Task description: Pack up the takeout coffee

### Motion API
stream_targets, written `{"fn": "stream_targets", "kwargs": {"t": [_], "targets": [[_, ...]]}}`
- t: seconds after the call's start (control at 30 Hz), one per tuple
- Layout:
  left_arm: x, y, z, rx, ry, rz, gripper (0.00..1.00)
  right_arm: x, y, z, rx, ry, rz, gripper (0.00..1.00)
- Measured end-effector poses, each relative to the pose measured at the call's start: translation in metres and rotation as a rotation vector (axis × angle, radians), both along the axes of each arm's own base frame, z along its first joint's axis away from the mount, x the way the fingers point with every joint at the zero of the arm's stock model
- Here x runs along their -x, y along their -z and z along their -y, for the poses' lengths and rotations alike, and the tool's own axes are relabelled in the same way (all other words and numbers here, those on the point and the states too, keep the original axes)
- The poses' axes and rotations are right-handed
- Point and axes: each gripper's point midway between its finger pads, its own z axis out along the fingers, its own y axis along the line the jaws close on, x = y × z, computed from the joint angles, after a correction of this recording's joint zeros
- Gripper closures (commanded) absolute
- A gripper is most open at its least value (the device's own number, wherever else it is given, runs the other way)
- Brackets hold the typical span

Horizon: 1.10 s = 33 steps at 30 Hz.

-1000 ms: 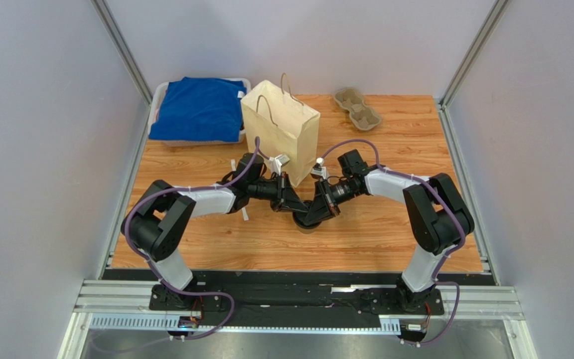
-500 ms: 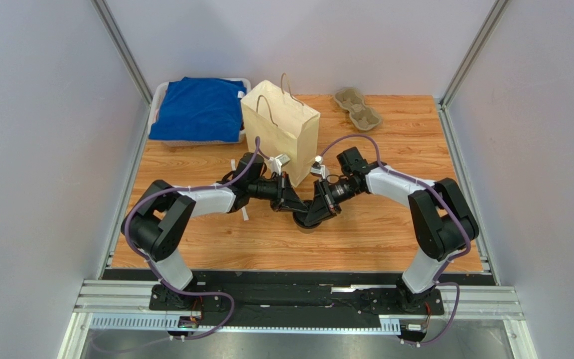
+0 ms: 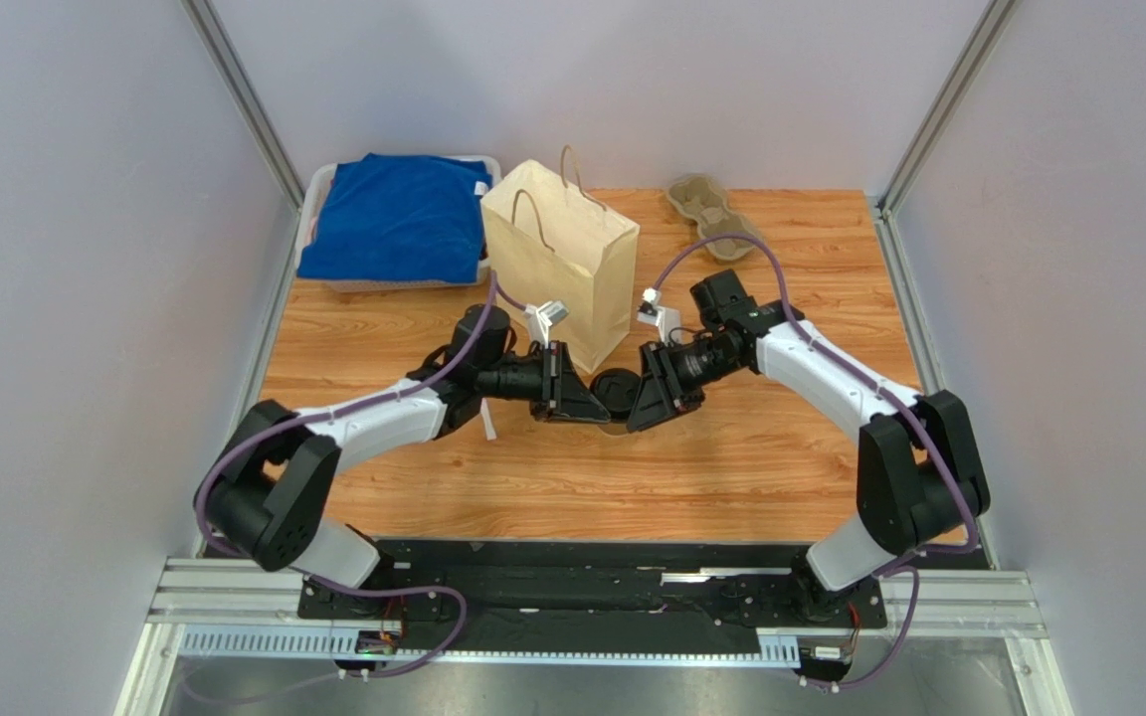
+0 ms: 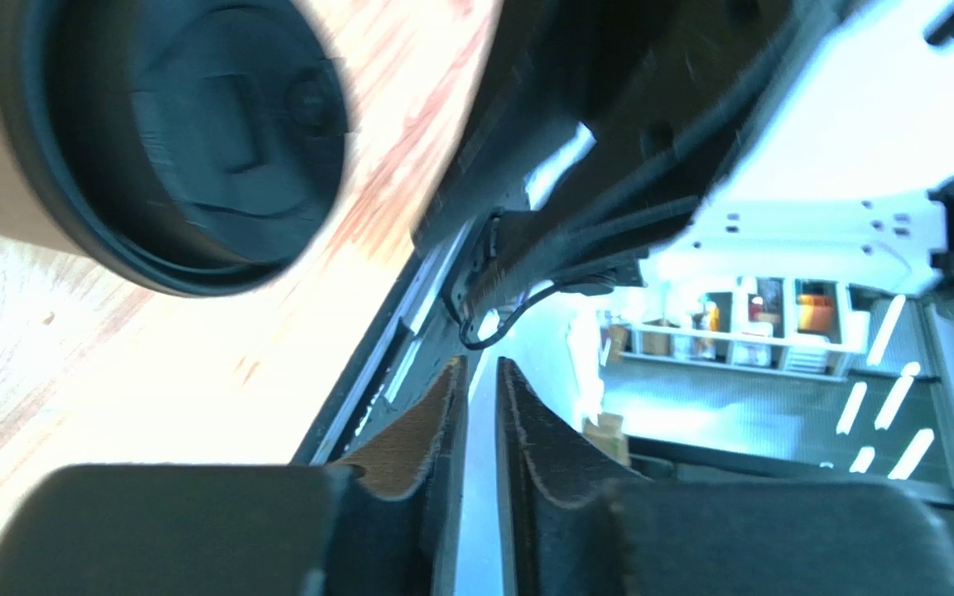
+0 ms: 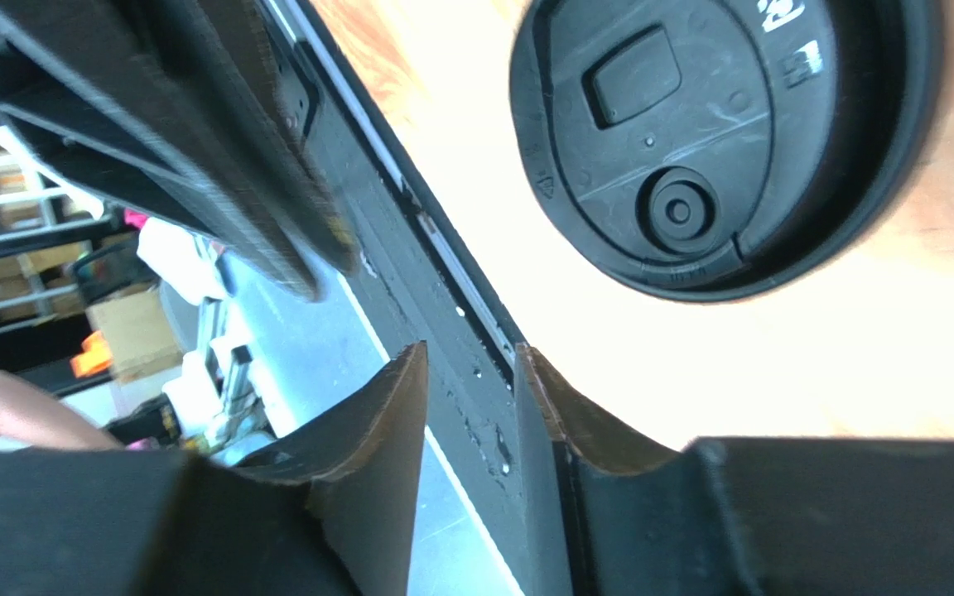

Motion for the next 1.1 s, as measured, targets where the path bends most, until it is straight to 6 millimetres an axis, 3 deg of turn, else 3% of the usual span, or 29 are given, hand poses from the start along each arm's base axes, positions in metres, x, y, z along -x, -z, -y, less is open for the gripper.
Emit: {"fn": "stream_targets", "kwargs": {"t": [0.13,0.33,0.47,0.7,0.87,1.1], "targets": [[0.008,-0.02,-0.01,0.015,-0.013,0.072,0.63,-0.014,-0.019,0.006,-0.006,0.031,0.056,0.43],[-0.001,-0.022,-0.035,-0.024,-0.092,0.13,0.53,-0.048,-0.032,0.016,0.02,0.103,0.132,0.35],[-0.013,-0.012,-0.047,-0.07,-0.147,0.128,0.52,-0.073,-0.022,0.019,0.058,0.143,0.145,0.34],[-0.018,-0.001,-0.055,-0.107,-0.165,0.126,0.47,-0.107,0.007,0.011,0.087,0.149,0.132,0.36],[-0.023,0.01,-0.064,-0.129,-0.195,0.101,0.45,-0.111,0.013,0.0,0.023,0.101,0.118,0.4],[-0.024,0.018,-0.069,-0.144,-0.207,0.074,0.45,-0.097,0.013,-0.015,-0.063,0.004,0.104,0.47]]}}
